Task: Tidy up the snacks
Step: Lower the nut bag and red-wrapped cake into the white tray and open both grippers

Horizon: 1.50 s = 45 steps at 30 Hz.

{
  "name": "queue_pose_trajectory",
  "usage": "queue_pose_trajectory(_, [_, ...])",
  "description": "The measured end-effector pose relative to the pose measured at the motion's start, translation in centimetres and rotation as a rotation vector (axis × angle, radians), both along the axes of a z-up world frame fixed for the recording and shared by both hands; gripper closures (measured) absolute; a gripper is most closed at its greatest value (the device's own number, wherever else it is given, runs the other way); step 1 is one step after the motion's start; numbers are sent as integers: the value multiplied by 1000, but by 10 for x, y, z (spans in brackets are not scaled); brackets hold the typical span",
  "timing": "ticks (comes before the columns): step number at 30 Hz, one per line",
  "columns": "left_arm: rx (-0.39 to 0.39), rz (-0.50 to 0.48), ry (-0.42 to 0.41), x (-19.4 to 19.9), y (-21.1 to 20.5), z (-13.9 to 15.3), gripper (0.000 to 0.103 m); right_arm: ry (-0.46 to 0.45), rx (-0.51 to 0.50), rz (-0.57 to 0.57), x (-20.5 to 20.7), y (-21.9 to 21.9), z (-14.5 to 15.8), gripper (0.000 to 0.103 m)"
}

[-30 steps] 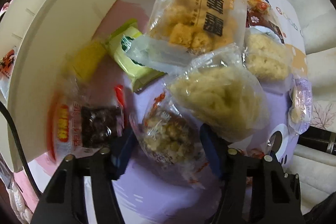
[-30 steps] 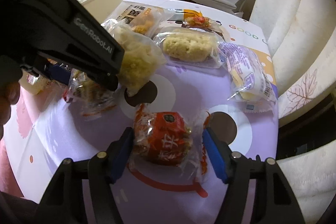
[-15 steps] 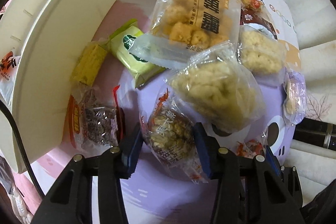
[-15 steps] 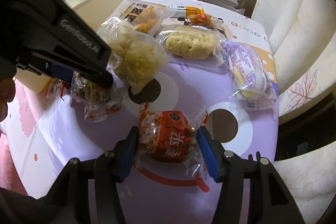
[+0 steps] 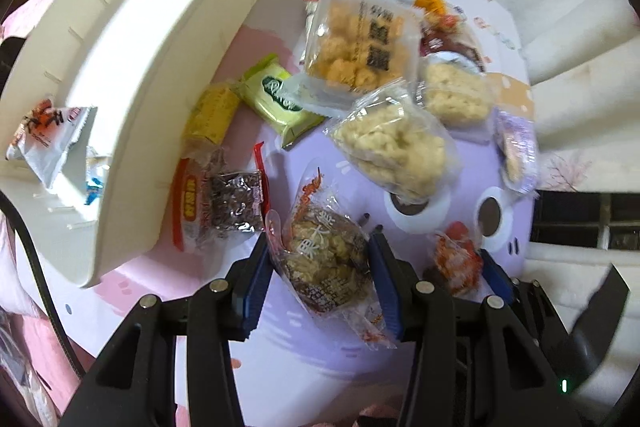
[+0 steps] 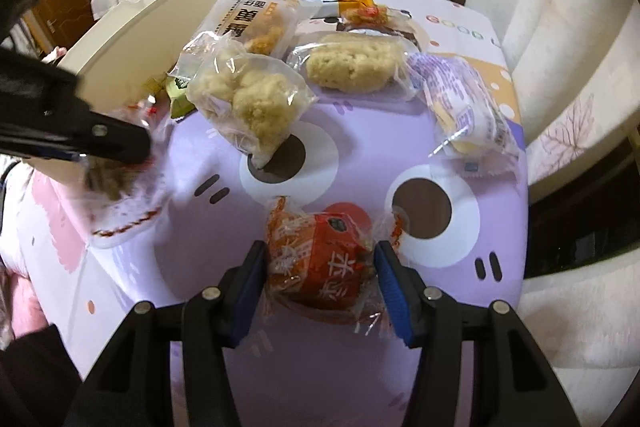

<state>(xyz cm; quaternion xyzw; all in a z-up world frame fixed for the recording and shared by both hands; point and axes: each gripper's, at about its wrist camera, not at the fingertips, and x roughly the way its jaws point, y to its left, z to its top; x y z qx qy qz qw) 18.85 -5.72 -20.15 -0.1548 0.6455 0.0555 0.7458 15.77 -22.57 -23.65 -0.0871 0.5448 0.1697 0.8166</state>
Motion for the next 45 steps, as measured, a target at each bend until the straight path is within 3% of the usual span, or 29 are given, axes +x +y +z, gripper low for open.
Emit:
queue_pose_trajectory(7, [17, -87, -137, -29, 5, 52, 57, 63, 53, -89, 1, -4, 8, 48])
queue_pose_trajectory(15, [-2, -220, -286, -40, 27, 95, 56, 133, 71, -304, 8, -10, 25, 48])
queue_pose_trajectory(23, [15, -293, -334, -42, 74, 118, 56, 165, 117, -507, 7, -5, 52, 48])
queue_pose_trajectory(34, [11, -351, -374, -34, 157, 127, 56, 174, 257, -637, -8, 49, 91, 48])
queue_pose_trajectory(45, [18, -405, -359, -32, 232, 110, 56, 97, 257, -599, -12, 145, 116, 48])
